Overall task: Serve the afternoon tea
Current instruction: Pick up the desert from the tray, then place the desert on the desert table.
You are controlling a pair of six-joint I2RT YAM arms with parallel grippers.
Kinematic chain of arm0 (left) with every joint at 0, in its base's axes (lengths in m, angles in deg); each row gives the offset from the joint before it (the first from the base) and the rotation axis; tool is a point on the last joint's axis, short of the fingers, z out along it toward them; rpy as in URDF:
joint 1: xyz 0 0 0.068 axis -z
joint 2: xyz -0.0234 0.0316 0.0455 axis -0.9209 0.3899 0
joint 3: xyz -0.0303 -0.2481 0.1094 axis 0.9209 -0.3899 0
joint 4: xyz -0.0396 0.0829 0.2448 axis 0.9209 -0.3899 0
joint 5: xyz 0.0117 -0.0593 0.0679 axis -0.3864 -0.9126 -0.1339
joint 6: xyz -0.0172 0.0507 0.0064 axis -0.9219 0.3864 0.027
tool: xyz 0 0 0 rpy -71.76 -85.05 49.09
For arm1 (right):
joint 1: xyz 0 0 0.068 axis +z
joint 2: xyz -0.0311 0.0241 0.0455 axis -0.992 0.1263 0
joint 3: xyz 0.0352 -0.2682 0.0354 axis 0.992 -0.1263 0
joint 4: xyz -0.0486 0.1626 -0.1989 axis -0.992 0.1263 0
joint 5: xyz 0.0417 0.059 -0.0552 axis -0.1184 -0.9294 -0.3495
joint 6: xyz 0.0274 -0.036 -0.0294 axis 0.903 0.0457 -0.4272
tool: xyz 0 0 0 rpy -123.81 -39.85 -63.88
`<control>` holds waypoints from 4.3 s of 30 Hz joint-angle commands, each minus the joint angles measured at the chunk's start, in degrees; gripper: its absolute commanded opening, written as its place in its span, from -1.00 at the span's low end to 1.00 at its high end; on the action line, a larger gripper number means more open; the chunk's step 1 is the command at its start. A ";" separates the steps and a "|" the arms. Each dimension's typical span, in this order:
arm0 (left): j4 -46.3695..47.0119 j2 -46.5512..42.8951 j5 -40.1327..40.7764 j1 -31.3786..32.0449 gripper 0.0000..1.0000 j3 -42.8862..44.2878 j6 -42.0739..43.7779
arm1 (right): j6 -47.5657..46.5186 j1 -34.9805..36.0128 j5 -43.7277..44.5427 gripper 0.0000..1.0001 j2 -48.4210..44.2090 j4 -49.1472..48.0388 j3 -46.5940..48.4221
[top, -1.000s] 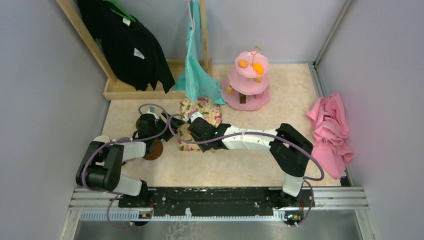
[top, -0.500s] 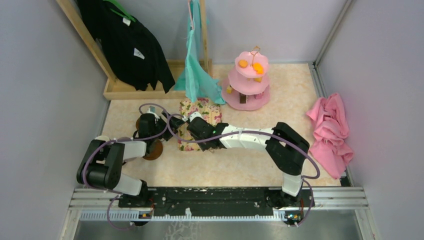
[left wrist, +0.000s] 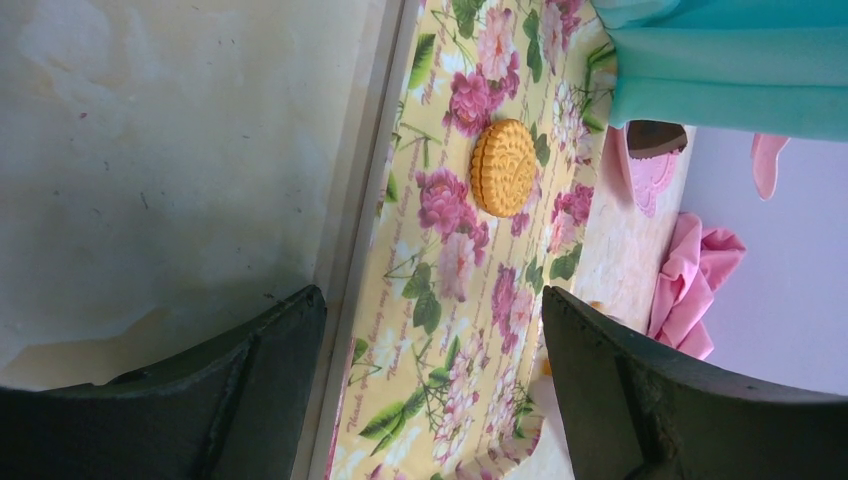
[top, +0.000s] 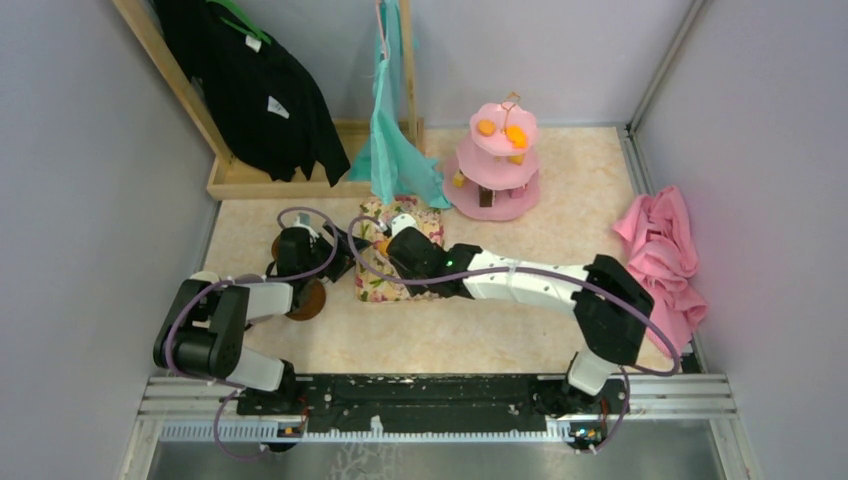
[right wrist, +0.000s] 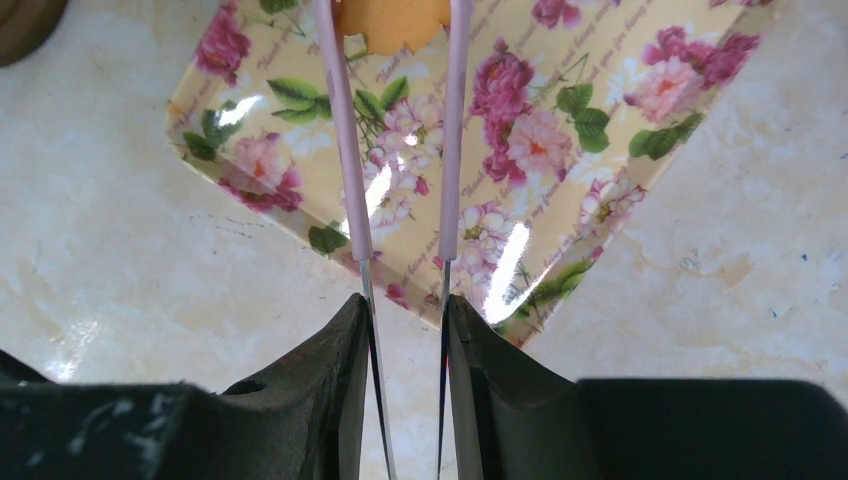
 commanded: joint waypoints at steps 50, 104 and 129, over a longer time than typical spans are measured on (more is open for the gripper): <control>-0.16 0.07 -2.10 0.04 0.71 -0.42 -0.83 | 5.73 -30.43 5.21 -0.73 -14.83 3.87 1.04; 2.00 4.64 -2.30 0.54 0.70 1.02 -1.50 | 4.17 -36.71 -0.89 -0.24 -5.30 3.29 9.86; 1.25 2.69 -1.85 1.19 0.69 0.79 -1.87 | 4.04 -36.71 -0.80 -0.24 -9.93 4.04 8.28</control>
